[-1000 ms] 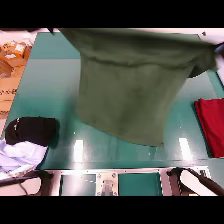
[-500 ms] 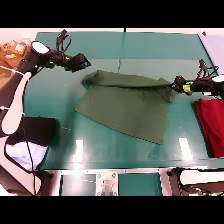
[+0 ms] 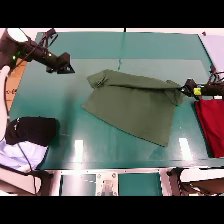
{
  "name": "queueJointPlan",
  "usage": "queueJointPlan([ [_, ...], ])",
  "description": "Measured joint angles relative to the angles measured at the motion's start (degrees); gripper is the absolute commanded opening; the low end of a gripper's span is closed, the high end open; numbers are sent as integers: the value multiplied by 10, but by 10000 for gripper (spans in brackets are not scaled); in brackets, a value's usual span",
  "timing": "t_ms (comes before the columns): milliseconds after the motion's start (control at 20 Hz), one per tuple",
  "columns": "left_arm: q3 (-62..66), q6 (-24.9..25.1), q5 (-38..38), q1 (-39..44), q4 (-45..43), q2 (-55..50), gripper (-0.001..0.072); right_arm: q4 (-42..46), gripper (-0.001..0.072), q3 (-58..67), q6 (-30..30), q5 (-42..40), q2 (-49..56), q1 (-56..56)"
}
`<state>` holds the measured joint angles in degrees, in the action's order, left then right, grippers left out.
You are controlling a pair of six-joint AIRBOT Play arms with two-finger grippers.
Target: Fold the shirts.
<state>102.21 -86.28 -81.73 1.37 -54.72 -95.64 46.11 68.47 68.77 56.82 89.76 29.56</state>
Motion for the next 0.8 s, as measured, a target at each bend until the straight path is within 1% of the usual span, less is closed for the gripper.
queueJointPlan([
  [100,-89,-11,7,16,-24,60,23,0,15,0,0,9,0,8],
  [200,-215,-29,59,34,-35,136,24,0,15,0,0,14,1,11],
  [250,-287,-43,98,43,-37,175,27,-2,15,0,0,15,1,12],
  [300,-351,-57,142,51,-33,209,189,-5,15,-1,0,15,1,13],
  [350,-412,-70,188,59,-26,235,551,-10,15,-1,0,15,1,13],
  [400,-469,-80,236,68,-14,255,594,-15,15,-1,0,15,1,13],
  [450,-518,-90,288,81,4,268,594,-19,15,-1,0,14,1,13],
  [550,-582,-97,368,113,31,270,594,-25,15,-1,-2,9,1,13],
  [700,-626,-105,476,158,79,234,593,-30,15,-1,-3,2,1,12],
  [750,-633,-106,510,169,103,218,500,-31,15,-1,-3,0,1,12],
  [800,-636,-107,541,176,127,206,361,-32,15,-1,-4,-1,1,12],
])
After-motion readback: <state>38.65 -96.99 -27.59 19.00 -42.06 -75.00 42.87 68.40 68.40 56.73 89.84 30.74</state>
